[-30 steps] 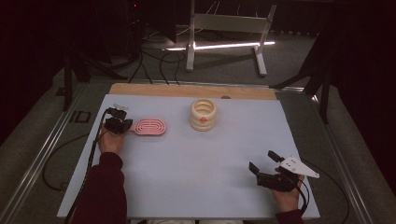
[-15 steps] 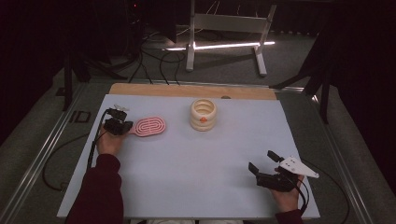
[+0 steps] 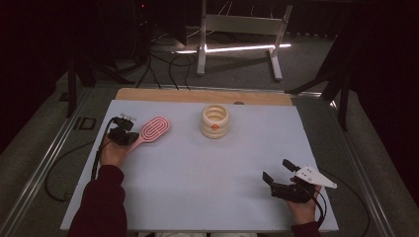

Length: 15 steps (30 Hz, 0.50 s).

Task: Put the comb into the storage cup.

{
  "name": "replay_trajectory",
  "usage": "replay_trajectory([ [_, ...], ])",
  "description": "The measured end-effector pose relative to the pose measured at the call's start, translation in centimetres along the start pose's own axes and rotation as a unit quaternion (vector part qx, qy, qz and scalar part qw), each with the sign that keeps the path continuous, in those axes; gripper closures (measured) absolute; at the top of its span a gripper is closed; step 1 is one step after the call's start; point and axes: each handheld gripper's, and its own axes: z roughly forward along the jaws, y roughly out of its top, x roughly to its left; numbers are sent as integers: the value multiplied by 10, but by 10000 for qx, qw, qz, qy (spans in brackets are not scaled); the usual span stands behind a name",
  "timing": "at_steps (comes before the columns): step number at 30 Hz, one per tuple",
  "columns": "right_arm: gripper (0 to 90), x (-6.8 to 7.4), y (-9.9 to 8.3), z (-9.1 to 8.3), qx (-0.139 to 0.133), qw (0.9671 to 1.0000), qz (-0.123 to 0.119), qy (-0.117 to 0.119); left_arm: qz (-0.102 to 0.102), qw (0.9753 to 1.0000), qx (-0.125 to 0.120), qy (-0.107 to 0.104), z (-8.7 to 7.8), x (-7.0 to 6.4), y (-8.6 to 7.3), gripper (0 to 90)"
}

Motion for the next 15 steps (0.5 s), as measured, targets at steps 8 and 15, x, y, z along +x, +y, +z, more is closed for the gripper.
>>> replay_trajectory([
  [8, 77, 1, 0, 1, 8, 10000, 4, 20, 19, 9999, 43, -117, -4, -1, -2, 881],
  [15, 78, 1, -1, 2, 19, 10000, -1, 25, 37, 9999, 124, -109, -5, -1, -7, 876],
])
